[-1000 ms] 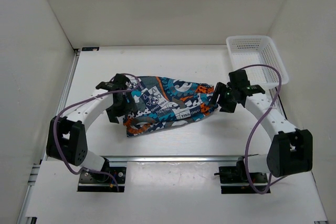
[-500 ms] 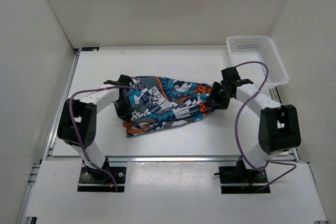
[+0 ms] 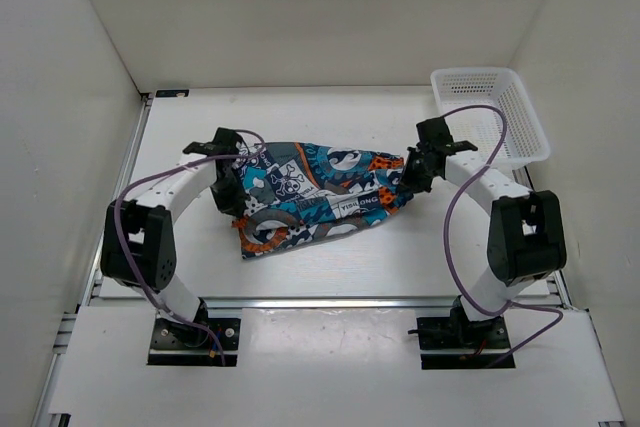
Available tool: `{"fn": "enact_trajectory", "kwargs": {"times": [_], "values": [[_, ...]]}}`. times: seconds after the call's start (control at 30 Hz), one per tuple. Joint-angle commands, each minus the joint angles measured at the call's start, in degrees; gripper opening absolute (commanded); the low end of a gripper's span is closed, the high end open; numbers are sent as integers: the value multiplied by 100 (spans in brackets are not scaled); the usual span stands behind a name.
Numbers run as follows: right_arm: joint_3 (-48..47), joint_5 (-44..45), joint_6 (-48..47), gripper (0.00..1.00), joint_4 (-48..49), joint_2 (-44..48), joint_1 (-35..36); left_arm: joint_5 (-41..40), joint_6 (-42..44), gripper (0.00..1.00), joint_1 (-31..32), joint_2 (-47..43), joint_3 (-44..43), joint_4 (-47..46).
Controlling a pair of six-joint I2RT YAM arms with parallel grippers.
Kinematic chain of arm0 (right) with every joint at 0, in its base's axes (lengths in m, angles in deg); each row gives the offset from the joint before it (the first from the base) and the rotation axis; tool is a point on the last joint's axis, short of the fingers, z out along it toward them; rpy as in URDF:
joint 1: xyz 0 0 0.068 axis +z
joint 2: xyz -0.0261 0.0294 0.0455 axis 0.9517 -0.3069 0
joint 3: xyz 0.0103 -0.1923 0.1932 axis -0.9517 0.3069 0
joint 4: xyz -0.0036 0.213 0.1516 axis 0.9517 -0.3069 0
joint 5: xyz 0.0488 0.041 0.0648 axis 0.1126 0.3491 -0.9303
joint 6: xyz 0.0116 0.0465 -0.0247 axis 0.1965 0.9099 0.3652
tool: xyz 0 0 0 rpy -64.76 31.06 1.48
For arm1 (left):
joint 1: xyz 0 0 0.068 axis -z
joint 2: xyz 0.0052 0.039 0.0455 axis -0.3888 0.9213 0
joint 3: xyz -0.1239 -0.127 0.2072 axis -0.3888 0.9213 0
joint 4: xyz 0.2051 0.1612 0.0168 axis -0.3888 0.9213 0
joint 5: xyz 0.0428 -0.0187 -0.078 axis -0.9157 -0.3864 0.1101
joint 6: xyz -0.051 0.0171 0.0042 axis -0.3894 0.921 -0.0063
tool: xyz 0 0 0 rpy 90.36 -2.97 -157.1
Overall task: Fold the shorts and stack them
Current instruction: Fold the shorts
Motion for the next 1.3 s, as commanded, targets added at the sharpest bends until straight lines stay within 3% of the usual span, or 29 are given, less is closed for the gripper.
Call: {"fn": "enact_trajectory", "kwargs": {"times": [0.0, 0.2, 0.3, 0.43, 0.6, 0.63, 0.67, 0.7, 0.8, 0.83, 0.9, 1.1, 1.2, 1.27], "values": [[-502, 199, -48, 1, -182, 405, 31, -130, 140, 10, -106, -538, -635, 397], [-1022, 436, -110, 1, -526, 748, 31, -130, 194, 10, -106, -951, -1647, 1119], [-996, 594, -110, 1, -597, 977, 31, 124, 194, 10, -106, -1267, -1578, 1181], [-601, 779, -110, 1, -527, 977, 31, 485, -51, 10, 175, -1698, -493, 813], [-47, 1043, -5, 1, -394, 872, -22, 819, -325, 10, 404, -1585, 855, 48], [23, 1043, -4, 5, -394, 811, -22, 819, -325, 22, 456, -1498, 1057, -5], [146, 1043, -4, 12, -394, 810, -22, 715, -325, 27, 457, -1331, 1111, -6], [147, 990, -4, 36, -394, 810, -22, 714, -377, 31, 457, -1252, 1112, -6], [226, 990, -4, 69, -394, 863, -22, 592, -378, 61, 457, -1189, 823, 81], [226, 1051, -4, 77, -394, 863, -22, 539, -378, 61, 457, -1189, 709, 82], [174, 1174, 48, 81, -456, 986, -83, 320, -378, 62, 457, -1189, 331, 257], [288, 824, 48, 81, -290, 855, -242, -218, -378, 59, 457, -1075, -514, 680], [410, 569, 48, 69, 88, 513, -242, -156, -378, 55, 457, -909, -567, 513], [411, 568, 110, 47, 159, 153, -242, -86, -378, 51, 457, -751, -567, 390]]}}
